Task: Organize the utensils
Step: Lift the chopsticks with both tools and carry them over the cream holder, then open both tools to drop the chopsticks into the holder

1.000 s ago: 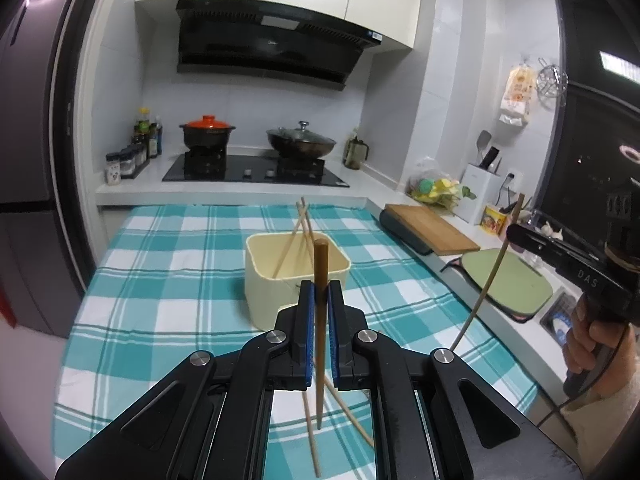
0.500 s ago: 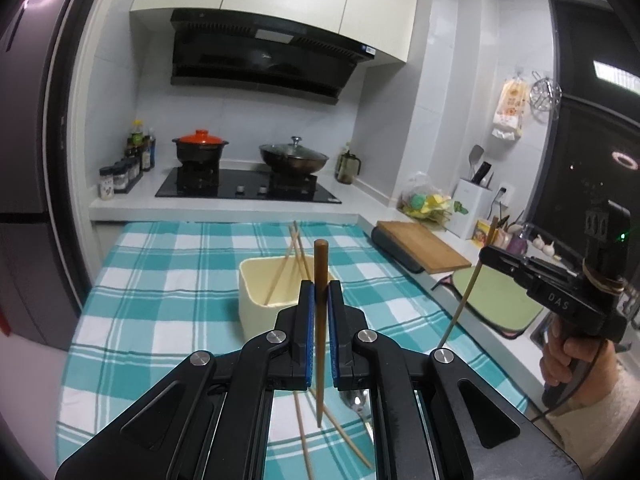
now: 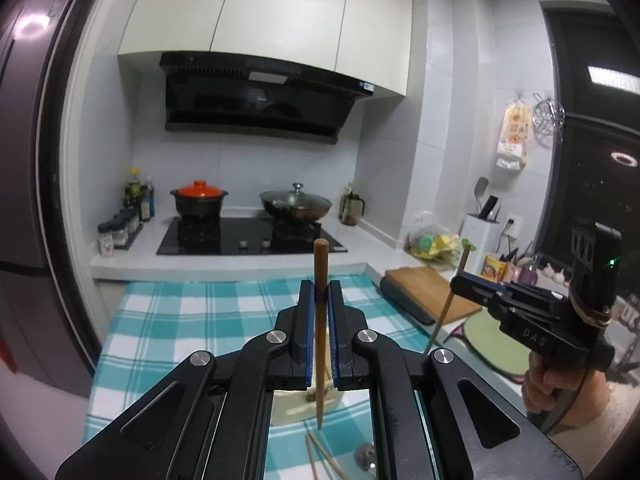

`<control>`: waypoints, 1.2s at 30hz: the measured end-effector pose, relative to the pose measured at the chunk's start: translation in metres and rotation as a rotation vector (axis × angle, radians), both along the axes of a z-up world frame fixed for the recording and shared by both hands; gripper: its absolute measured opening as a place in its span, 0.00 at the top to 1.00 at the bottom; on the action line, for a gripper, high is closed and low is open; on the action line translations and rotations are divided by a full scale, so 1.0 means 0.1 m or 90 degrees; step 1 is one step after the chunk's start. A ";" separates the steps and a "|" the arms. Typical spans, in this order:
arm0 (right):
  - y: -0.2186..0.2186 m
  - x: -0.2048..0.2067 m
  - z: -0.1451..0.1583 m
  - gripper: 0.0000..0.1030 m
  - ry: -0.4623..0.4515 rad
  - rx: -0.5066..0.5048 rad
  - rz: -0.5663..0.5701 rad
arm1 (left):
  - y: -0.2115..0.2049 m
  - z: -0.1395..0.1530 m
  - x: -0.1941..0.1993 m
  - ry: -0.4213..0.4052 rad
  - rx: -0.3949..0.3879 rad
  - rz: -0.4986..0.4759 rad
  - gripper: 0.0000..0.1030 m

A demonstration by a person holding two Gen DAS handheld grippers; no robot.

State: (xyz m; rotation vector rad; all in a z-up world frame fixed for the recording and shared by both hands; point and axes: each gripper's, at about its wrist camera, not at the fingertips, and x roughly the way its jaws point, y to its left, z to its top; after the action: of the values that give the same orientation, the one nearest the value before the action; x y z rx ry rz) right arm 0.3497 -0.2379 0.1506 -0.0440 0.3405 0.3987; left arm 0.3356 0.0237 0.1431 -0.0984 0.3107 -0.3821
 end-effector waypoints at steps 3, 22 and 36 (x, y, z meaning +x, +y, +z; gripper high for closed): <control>0.08 0.26 0.14 0.93 -0.016 0.016 0.006 | -0.03 0.09 0.30 -0.014 0.002 0.018 0.96; 0.52 1.94 -1.14 0.93 0.174 -0.037 0.019 | -0.35 -1.27 1.89 0.219 0.035 0.034 0.96; 0.20 1.55 -0.93 0.64 0.181 -0.022 0.015 | -0.03 -1.29 1.28 0.273 0.128 0.048 0.21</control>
State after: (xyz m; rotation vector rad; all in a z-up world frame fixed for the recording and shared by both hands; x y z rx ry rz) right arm 0.5043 -0.2177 0.0576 -0.0247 0.6284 0.4230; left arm 0.4640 0.0205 0.0137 0.0067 0.7650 -0.2509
